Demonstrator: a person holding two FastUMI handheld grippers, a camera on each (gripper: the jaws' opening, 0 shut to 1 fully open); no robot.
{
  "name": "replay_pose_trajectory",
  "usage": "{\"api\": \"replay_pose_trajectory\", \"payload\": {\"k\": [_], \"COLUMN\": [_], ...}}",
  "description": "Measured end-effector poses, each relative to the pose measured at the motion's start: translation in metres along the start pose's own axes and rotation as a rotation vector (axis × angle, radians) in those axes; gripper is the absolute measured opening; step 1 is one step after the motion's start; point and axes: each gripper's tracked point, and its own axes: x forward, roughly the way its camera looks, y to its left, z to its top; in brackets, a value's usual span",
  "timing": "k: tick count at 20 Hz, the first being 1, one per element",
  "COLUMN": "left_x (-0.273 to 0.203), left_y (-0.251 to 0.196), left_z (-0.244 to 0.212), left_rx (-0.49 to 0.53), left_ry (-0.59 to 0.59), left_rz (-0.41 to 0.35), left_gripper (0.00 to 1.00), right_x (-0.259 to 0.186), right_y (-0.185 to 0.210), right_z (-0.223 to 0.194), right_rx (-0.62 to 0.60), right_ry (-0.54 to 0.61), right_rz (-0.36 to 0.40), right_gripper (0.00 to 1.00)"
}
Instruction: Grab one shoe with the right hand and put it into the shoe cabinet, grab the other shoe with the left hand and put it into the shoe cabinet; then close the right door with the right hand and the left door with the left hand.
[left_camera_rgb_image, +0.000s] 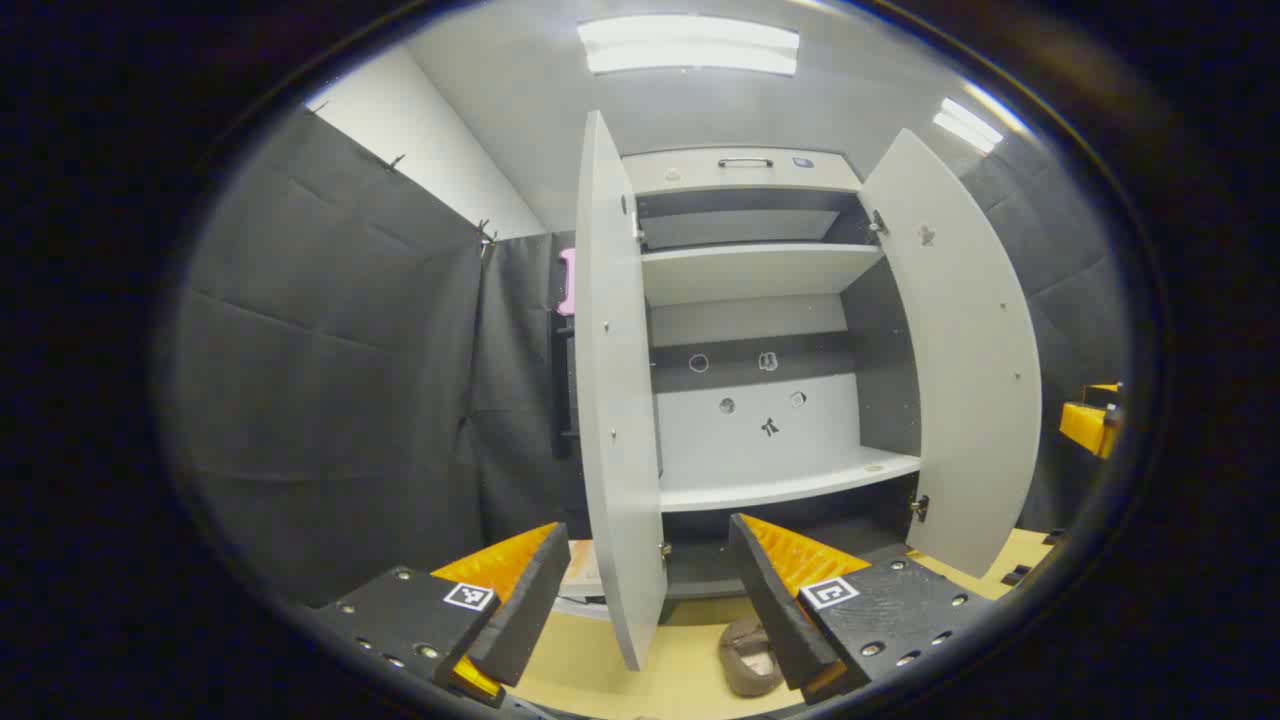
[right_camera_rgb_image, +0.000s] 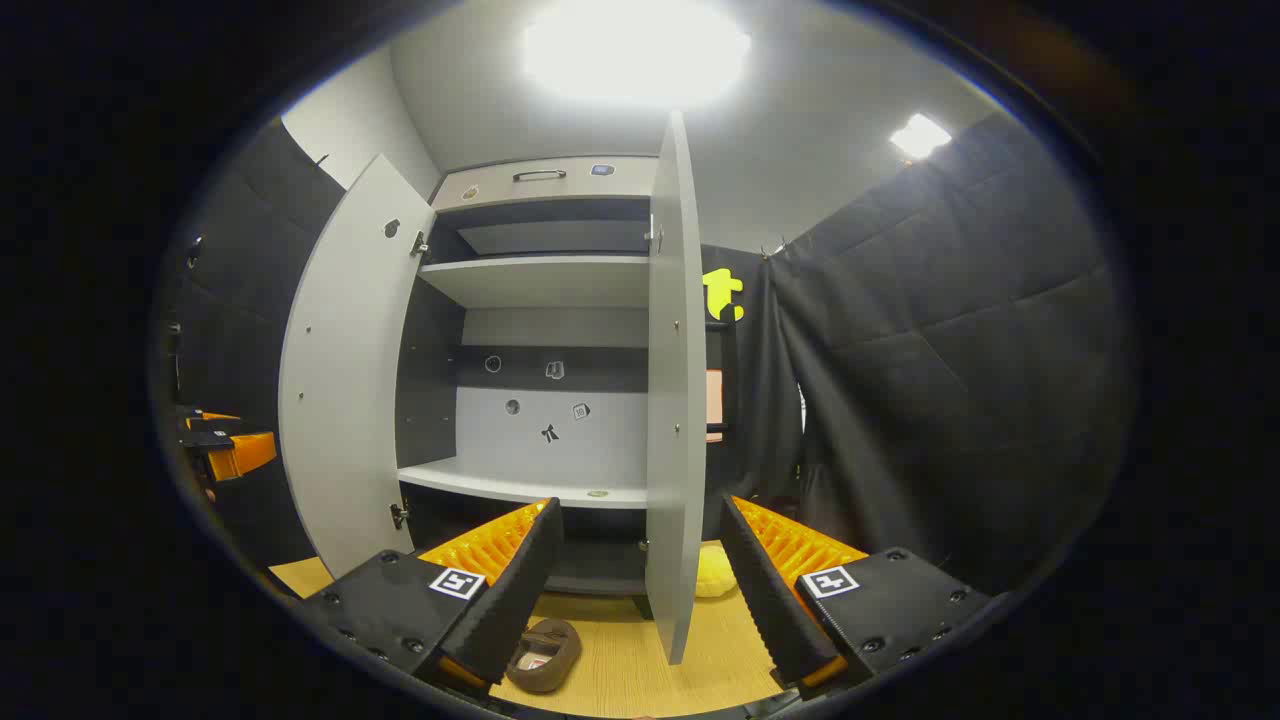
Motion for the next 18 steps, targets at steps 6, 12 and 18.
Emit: {"api": "replay_pose_trajectory", "payload": {"k": [6, 12, 18], "left_x": [-0.003, -0.007, -0.006], "left_y": [0.003, -0.008, -0.022], "left_z": [-0.001, 0.004, 0.009], "left_rx": [0.004, 0.017, 0.028], "left_ry": [0.003, -0.009, -0.021], "left_rz": [0.013, 0.001, -0.006], "left_gripper": [0.95, 0.94, 0.94], "right_x": [0.002, -0.002, -0.001], "right_y": [-0.001, -0.007, -0.011], "right_z": [-0.001, 0.0, 0.0], "right_rx": [-0.01, -0.007, 0.002], "right_ry": [0.007, 0.008, 0.0], "right_rz": [-0.007, -0.01, -0.001], "right_gripper": [0.99, 0.99, 0.99]}}
